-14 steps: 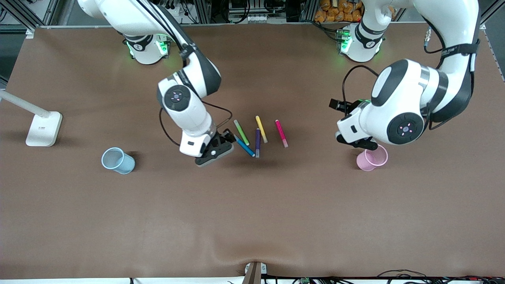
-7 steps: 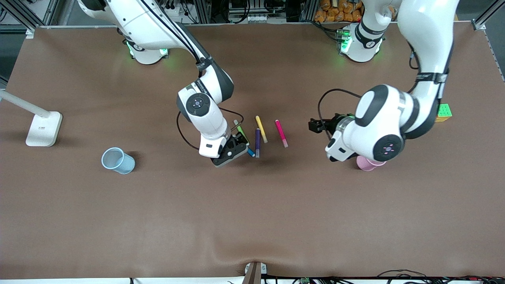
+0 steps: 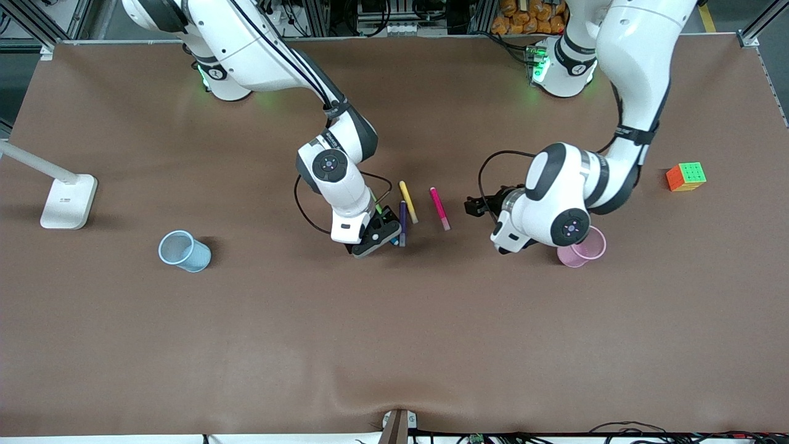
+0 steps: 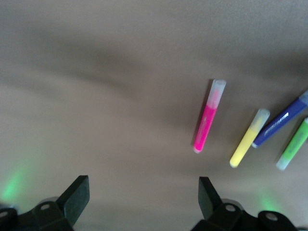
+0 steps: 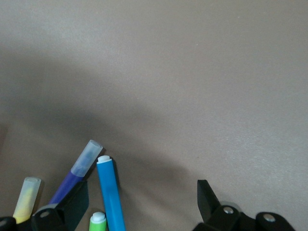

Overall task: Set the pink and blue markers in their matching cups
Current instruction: 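Grasp the pink marker with the left gripper while the right grasps blue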

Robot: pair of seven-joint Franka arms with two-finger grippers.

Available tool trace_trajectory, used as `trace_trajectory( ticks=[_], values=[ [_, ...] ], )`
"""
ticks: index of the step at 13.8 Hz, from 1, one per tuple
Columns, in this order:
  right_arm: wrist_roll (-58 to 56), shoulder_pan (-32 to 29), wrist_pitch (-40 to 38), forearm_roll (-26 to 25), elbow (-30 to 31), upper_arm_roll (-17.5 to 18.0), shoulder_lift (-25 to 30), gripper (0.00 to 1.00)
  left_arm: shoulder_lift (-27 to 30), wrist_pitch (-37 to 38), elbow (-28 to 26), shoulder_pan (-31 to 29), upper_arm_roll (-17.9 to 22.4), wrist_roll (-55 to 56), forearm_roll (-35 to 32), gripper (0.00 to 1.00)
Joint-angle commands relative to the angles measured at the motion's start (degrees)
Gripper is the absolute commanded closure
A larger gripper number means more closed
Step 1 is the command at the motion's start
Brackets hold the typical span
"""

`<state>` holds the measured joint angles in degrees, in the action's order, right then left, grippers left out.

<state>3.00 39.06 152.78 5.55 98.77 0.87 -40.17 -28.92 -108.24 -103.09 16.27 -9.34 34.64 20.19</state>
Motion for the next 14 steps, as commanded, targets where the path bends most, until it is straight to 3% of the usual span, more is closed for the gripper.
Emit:
trace_trajectory(
  ticks=[1, 5, 9, 14],
  values=[
    [0.16, 1.11, 3.13, -0.01, -0.51, -0.61, -1.93, 0.0, -1.47, -5.48, -2.73, 0.96, 0.11, 1.05, 3.26, 0.0],
    [0.16, 1.37, 4.46, -0.27, -0.6, -0.61, -3.07, 0.0, -4.73, -9.96, -2.29, 3.24, 0.2, 1.05, 8.63, 0.0],
    [0.16, 1.46, 5.07, -0.36, -0.6, -0.61, -3.6, 0.0, -6.23, -11.47, -0.28, 5.17, 0.46, 0.96, 8.38, 0.0],
    [0.16, 1.9, 5.42, -0.36, -0.51, -0.7, -4.3, 0.18, -9.83, -11.55, 3.68, 6.4, 0.73, 0.96, 5.93, 0.05]
  ],
)
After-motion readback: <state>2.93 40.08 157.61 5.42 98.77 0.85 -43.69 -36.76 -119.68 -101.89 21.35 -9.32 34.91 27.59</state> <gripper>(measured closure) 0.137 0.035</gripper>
